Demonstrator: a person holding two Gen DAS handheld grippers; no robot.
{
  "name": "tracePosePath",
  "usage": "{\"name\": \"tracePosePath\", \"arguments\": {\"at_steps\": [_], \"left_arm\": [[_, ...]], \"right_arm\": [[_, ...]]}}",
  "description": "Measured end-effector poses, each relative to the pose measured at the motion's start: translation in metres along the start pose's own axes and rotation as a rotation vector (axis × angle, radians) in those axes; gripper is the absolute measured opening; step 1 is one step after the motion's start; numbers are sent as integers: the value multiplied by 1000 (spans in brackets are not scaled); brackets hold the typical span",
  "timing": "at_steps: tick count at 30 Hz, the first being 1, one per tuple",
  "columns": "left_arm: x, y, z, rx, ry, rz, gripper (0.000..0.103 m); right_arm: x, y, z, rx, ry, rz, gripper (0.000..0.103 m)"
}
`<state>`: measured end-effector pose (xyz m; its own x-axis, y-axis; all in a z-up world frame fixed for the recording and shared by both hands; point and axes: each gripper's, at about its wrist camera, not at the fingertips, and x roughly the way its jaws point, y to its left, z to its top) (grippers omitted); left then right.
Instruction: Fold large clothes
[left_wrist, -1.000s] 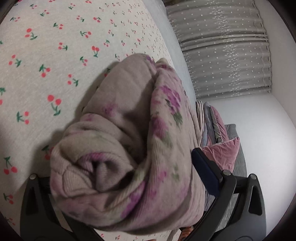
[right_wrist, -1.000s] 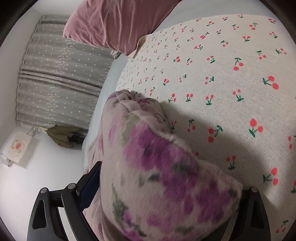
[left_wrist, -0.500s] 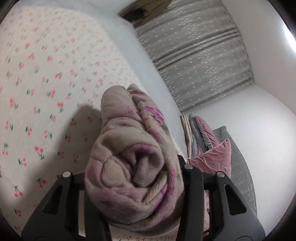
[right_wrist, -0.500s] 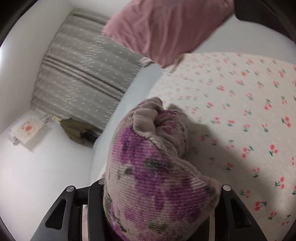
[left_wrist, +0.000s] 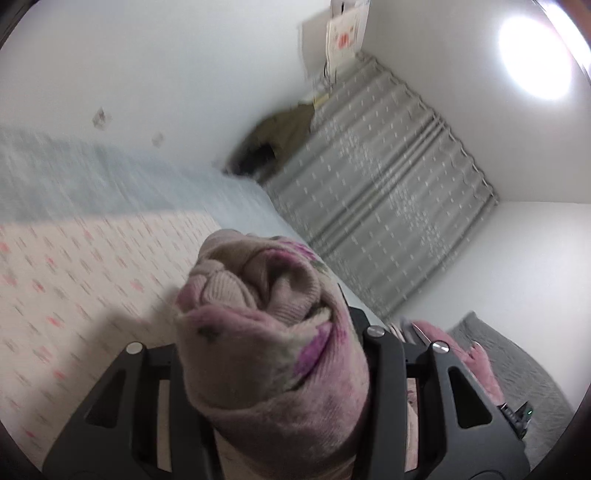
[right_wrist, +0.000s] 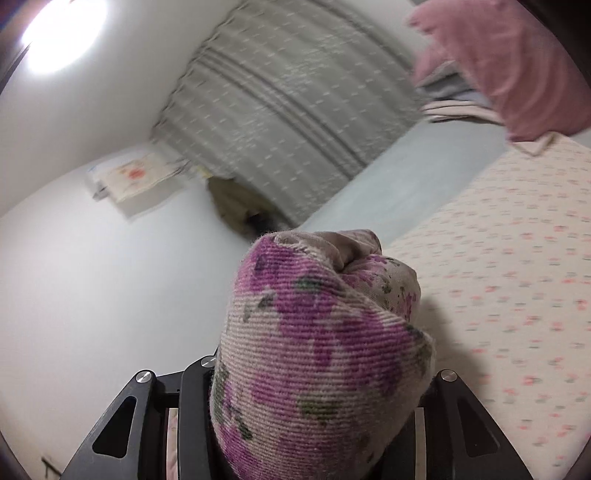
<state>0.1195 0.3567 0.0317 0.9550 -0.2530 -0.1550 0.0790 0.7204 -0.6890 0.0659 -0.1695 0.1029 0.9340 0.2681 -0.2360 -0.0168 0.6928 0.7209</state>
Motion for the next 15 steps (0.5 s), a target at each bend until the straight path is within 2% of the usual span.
{"name": "tracePosePath", "arguments": {"at_steps": [2, 4, 5, 6, 7, 8, 10, 11, 12, 13, 15], "left_arm": [[-22, 19, 15, 38, -80, 30, 45], [-33, 39, 23, 41, -120, 74, 46], [-37, 52, 24, 34, -122, 113, 47], [-38, 71, 25, 20, -96, 184, 49], [-33, 84, 25, 2, -49, 247, 50], [-25, 102, 23, -30, 32, 321, 50], [-6, 150, 5, -151, 279, 499, 52], [-1, 177, -11, -243, 396, 560, 55], [-4, 195, -20, -324, 421, 518, 57], [-7, 200, -19, -345, 408, 484, 58], [-8, 192, -12, -309, 410, 486, 63]], "right_arm": [[34, 25, -18, -27, 33, 81, 42], [59, 33, -33, -25, 66, 116, 42], [76, 35, -46, -29, 94, 117, 42], [93, 33, -59, -30, 124, 102, 42], [101, 30, -69, -29, 145, 88, 43], [115, 22, -84, -25, 182, 50, 44], [130, 0, -114, -9, 234, -71, 47], [133, -9, -121, 1, 239, -117, 53], [133, -27, -133, 30, 247, -180, 60], [132, -41, -140, 63, 255, -194, 63], [127, -60, -150, 121, 287, -181, 69]]}}
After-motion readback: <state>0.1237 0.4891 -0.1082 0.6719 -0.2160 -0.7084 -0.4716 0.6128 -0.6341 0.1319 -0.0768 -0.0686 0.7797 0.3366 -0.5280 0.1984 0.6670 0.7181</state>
